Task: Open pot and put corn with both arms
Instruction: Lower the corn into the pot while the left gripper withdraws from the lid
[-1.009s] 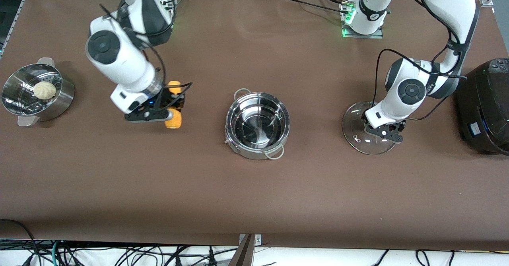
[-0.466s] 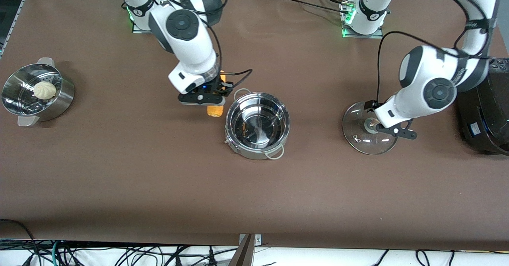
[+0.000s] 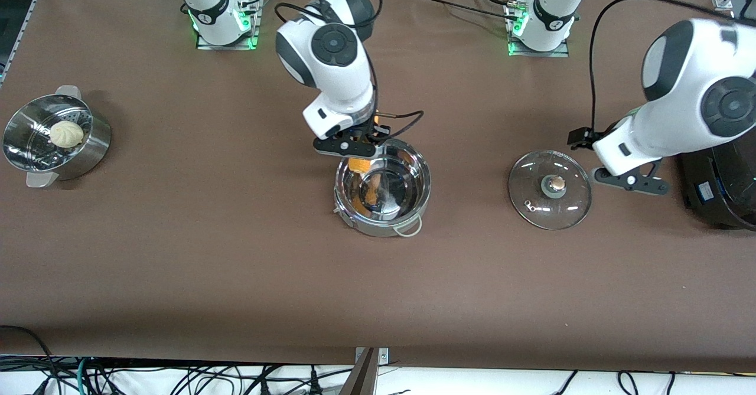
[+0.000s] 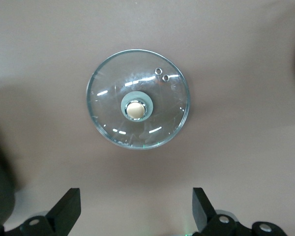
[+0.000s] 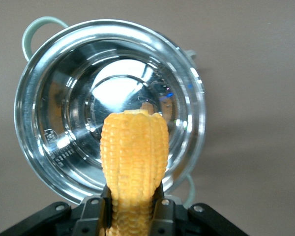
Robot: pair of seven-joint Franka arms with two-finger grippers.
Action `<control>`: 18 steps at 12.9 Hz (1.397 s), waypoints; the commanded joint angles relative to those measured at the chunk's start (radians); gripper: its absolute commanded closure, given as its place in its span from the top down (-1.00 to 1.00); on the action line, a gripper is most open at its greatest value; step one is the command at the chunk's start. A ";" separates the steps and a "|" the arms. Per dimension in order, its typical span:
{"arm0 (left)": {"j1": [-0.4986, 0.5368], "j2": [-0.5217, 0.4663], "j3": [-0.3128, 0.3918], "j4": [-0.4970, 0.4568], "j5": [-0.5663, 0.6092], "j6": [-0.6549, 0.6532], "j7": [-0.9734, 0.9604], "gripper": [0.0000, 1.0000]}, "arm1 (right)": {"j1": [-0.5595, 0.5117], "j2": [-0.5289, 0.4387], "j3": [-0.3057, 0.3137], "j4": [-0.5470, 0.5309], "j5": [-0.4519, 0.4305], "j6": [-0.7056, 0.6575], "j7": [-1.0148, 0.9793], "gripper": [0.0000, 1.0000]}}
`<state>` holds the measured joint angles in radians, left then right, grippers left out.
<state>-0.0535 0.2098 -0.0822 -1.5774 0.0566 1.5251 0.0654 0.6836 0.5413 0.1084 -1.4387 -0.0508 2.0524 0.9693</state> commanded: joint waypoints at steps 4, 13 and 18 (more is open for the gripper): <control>0.032 -0.041 0.004 0.166 -0.028 -0.085 0.014 1.00 | 0.020 0.170 -0.013 0.181 -0.037 0.028 0.035 -0.80; 0.038 -0.236 0.048 -0.079 -0.031 0.095 -0.144 1.00 | 0.024 0.252 -0.018 0.190 -0.081 0.132 0.051 -0.80; 0.043 -0.285 0.078 -0.159 -0.116 0.141 -0.138 1.00 | 0.024 0.259 -0.018 0.188 -0.081 0.144 0.051 -0.72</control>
<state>-0.0201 -0.0316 -0.0085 -1.6887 -0.0285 1.6394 -0.0730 0.6944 0.7781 0.0993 -1.2918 -0.1110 2.1989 0.9955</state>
